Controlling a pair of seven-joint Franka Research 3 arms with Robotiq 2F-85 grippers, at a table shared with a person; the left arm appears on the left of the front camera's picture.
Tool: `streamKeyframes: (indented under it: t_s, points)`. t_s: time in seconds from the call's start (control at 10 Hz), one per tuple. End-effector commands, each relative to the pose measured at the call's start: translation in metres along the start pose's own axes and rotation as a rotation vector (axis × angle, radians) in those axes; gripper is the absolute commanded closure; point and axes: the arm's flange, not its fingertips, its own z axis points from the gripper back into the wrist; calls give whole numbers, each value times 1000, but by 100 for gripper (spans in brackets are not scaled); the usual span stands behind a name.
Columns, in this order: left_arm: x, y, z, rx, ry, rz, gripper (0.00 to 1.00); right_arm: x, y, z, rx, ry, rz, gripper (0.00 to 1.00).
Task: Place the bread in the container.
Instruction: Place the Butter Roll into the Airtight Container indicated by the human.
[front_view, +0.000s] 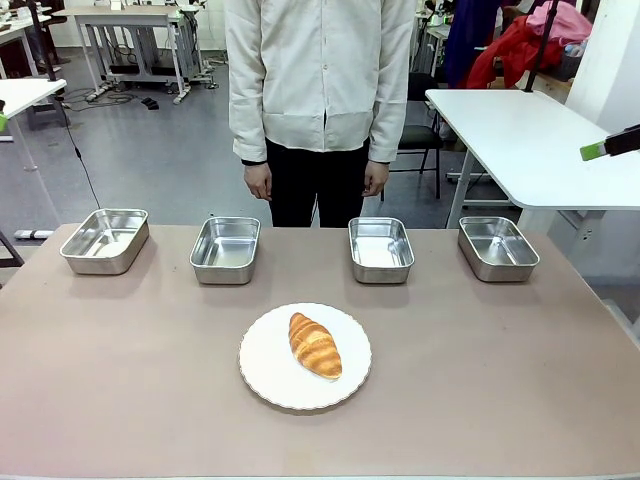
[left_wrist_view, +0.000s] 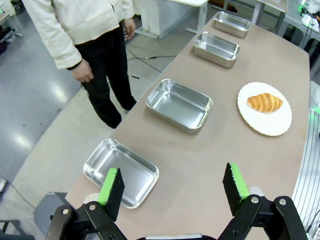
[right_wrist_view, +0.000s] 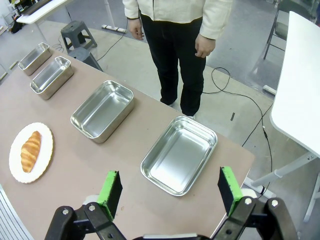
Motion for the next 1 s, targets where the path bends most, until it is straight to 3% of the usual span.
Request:
streamKeyframes:
  t_s: [0.0, 0.9]
  points:
    - [2, 0, 1, -1, -4, -4, 0, 0, -1, -1, 7, -17, -2, 0]
    - [2, 0, 1, -1, -4, -4, 0, 0, -1, -1, 7, -17, -2, 0]
